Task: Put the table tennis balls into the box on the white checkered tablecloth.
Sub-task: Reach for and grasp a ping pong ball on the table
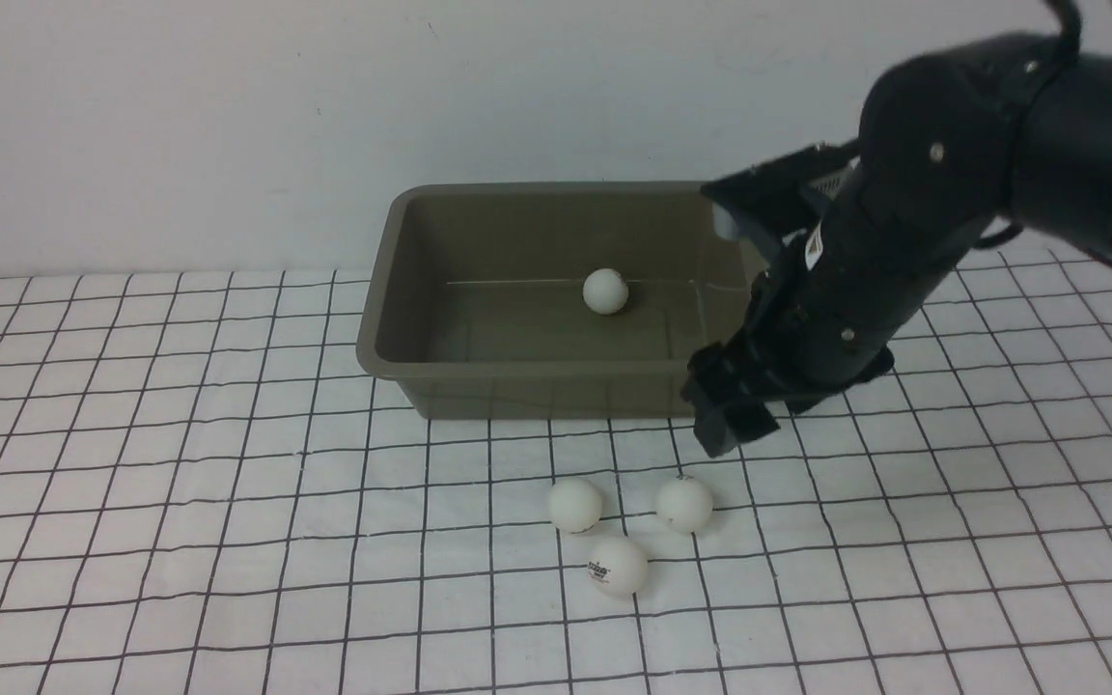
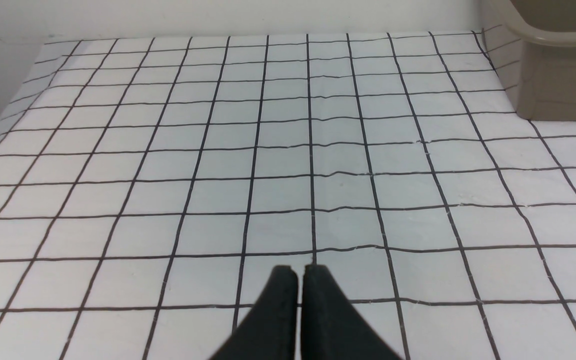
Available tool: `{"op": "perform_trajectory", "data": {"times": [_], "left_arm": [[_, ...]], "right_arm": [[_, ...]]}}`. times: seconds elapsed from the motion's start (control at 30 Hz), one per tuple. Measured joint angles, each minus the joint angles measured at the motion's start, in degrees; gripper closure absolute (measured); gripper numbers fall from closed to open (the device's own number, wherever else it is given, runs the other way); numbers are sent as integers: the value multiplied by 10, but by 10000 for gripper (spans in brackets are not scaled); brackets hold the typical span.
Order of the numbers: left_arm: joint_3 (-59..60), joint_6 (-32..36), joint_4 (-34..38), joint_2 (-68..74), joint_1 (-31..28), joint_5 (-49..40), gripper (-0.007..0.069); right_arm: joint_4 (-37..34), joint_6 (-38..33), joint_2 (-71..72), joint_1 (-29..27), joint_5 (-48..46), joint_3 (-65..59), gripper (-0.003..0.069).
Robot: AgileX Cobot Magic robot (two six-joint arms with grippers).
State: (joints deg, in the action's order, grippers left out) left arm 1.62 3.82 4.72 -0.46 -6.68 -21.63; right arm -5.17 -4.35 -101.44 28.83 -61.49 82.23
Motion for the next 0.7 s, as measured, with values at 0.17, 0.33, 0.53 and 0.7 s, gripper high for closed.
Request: {"op": "perform_trajectory", "data": {"times": [0.17,0.33,0.53,0.7], "left_arm": [[0,0,0,0,0,0,629],[0,0,0,0,0,0,629],[0,0,0,0,0,0,629],[0,0,0,0,0,0,629]], "right_arm": [[-6,1,-13,0,67,-44,120],[-23,1,-53,0,110,-47,120],[-33,6,-81,0,130,-47,120],[-33,7,-88,14,157,-46,121]]}}
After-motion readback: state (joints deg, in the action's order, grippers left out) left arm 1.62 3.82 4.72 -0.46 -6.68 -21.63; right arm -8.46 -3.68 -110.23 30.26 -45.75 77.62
